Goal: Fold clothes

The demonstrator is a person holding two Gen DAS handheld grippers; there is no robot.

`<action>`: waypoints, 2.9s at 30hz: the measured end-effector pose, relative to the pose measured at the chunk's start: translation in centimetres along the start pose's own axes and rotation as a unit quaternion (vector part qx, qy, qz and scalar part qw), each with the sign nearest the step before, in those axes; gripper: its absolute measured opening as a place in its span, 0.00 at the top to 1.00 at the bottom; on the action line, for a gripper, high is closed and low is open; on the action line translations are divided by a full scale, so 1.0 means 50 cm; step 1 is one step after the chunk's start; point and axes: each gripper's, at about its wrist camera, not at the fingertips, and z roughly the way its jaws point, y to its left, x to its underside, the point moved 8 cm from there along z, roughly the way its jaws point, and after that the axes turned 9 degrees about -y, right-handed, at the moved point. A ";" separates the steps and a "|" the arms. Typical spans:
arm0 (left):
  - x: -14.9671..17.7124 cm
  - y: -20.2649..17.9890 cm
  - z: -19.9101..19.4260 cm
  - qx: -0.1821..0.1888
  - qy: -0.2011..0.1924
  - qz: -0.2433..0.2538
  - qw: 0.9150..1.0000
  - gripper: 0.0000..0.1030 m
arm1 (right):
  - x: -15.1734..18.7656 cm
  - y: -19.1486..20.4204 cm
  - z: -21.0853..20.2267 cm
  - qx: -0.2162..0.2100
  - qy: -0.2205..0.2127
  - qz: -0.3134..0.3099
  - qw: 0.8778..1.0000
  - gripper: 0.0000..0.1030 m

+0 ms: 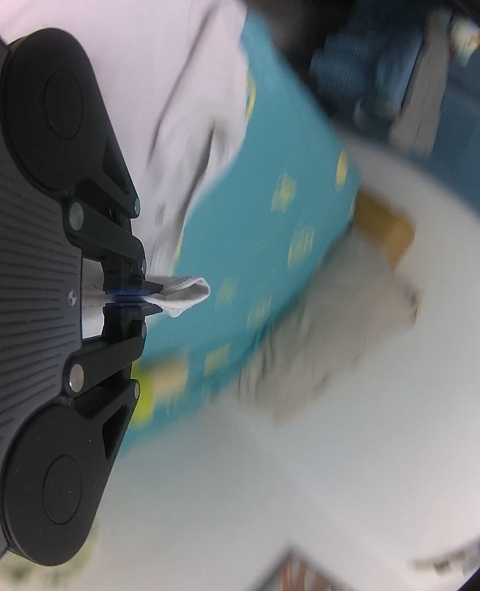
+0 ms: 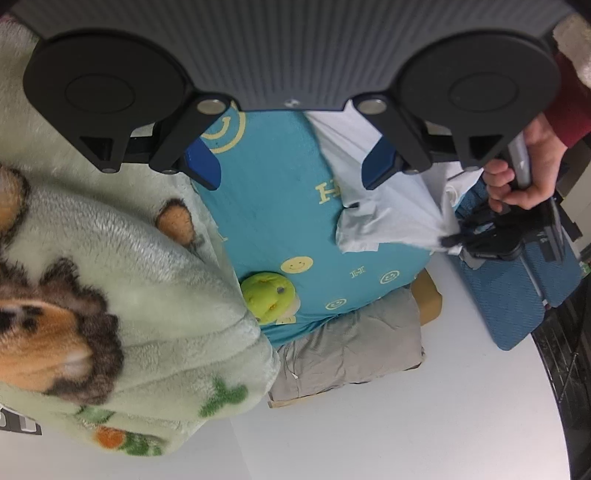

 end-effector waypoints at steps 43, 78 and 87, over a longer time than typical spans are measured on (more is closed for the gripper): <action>0.284 -0.091 -0.803 -0.064 -0.053 0.235 0.968 0.22 | 0.010 0.184 -0.263 -0.100 -0.034 -0.096 0.990 0.18; 0.682 -0.285 -0.607 0.192 0.185 0.175 0.948 0.54 | -0.012 -0.016 -0.248 -0.103 0.027 0.067 0.992 0.18; 0.636 -0.309 -0.647 0.259 0.233 0.063 0.935 0.96 | 0.012 -0.027 -0.215 -0.088 0.061 0.074 0.991 0.18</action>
